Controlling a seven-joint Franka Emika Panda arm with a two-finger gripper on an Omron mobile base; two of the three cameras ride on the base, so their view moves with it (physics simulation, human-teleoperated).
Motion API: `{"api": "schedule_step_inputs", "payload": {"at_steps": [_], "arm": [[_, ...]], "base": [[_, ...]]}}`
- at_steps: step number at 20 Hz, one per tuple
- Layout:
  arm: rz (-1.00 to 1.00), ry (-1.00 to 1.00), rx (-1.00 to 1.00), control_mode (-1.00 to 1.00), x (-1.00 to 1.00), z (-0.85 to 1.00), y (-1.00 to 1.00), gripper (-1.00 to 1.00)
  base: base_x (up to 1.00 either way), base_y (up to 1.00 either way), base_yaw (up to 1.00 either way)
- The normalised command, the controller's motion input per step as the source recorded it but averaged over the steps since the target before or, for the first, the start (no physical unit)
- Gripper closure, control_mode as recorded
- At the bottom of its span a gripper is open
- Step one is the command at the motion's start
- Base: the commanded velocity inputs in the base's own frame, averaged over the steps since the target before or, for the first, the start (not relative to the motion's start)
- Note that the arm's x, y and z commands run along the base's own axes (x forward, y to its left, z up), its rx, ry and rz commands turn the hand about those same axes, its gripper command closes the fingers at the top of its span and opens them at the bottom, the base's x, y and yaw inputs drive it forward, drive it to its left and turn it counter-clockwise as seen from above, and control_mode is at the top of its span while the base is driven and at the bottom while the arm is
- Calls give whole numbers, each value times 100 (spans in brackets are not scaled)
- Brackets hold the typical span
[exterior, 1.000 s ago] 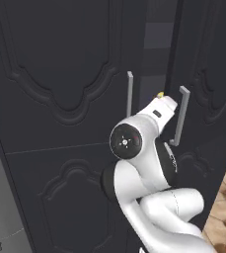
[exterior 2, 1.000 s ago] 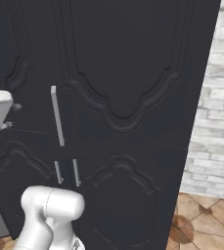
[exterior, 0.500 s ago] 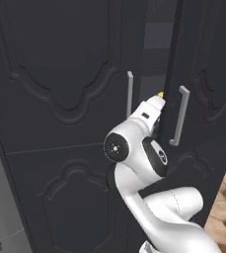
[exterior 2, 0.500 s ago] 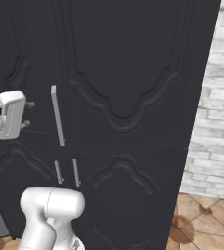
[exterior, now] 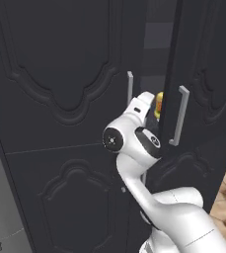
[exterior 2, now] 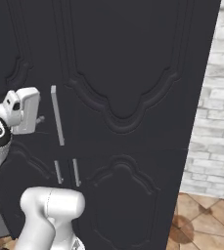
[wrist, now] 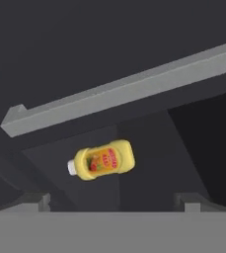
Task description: The dining table condiment station is running low on mustard. Refill the condiment station by opening the cabinet and taking the mustard from the cabinet and placing it on the dining table.
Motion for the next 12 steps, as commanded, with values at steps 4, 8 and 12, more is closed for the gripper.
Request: {"api": "schedule_step_inputs", "payload": {"at_steps": [4,8,12], "arm": [[0,0,-5,-100,15,-1,-19,-100],[0,0,-3,-100,0,0,-27,-100],[-1,0,0,-100,-2,0,-47,-100]], "base": [[0,0,0],[0,0,0],[0,0,0]]}}
